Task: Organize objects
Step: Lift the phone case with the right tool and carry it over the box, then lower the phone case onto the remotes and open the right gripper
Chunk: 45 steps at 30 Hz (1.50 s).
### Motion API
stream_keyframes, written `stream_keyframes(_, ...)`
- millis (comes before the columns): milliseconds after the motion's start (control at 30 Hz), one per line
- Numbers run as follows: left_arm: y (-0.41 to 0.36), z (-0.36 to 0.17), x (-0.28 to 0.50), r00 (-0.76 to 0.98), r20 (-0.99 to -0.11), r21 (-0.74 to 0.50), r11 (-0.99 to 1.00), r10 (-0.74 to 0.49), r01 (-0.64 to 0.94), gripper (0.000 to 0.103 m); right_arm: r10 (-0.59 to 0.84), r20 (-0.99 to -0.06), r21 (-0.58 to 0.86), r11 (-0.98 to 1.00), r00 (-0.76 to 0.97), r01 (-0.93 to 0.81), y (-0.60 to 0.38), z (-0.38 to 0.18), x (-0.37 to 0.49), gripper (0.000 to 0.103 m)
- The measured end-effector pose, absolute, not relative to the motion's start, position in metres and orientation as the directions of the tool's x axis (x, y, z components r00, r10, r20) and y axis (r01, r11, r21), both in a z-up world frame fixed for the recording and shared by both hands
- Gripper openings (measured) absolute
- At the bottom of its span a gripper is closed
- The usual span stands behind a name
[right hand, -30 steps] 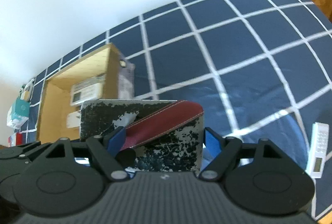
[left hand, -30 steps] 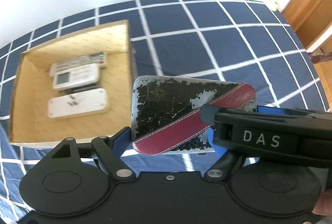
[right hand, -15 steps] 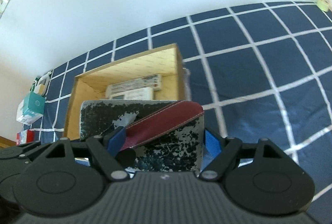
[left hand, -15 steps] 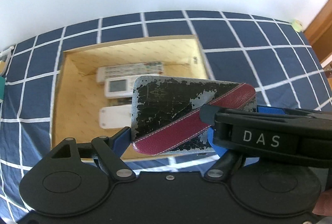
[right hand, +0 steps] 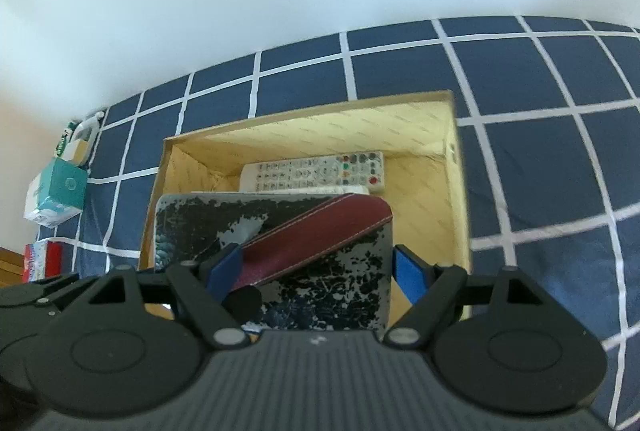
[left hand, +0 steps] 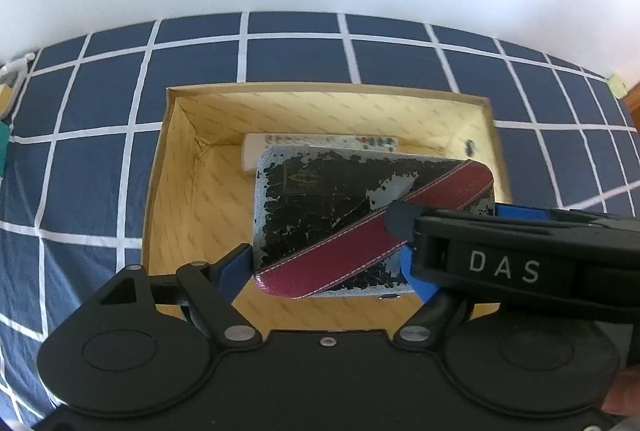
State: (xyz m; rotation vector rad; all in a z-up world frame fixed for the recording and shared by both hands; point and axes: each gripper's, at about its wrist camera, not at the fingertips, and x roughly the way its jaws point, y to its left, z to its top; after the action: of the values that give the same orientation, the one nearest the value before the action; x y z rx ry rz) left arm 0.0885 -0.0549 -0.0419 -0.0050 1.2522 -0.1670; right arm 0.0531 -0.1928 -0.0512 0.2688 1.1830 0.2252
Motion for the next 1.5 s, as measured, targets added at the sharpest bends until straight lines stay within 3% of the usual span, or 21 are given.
stream_keyframes(733,-0.041,-0.128,0.18,0.165,-0.978,-0.113,0.991,-0.124,0.073,0.079,0.311,-0.925,0.313,0.949,0.219,-0.027,-0.171,-0.14,0.16,0.08)
stream_keyframes(1500,-0.038,-0.126,0.181,0.18,-0.975,-0.124,0.992,-0.129,0.034,0.081,0.331,-0.924,0.338,0.941,0.192,0.004,-0.18,-0.151,0.175,0.082)
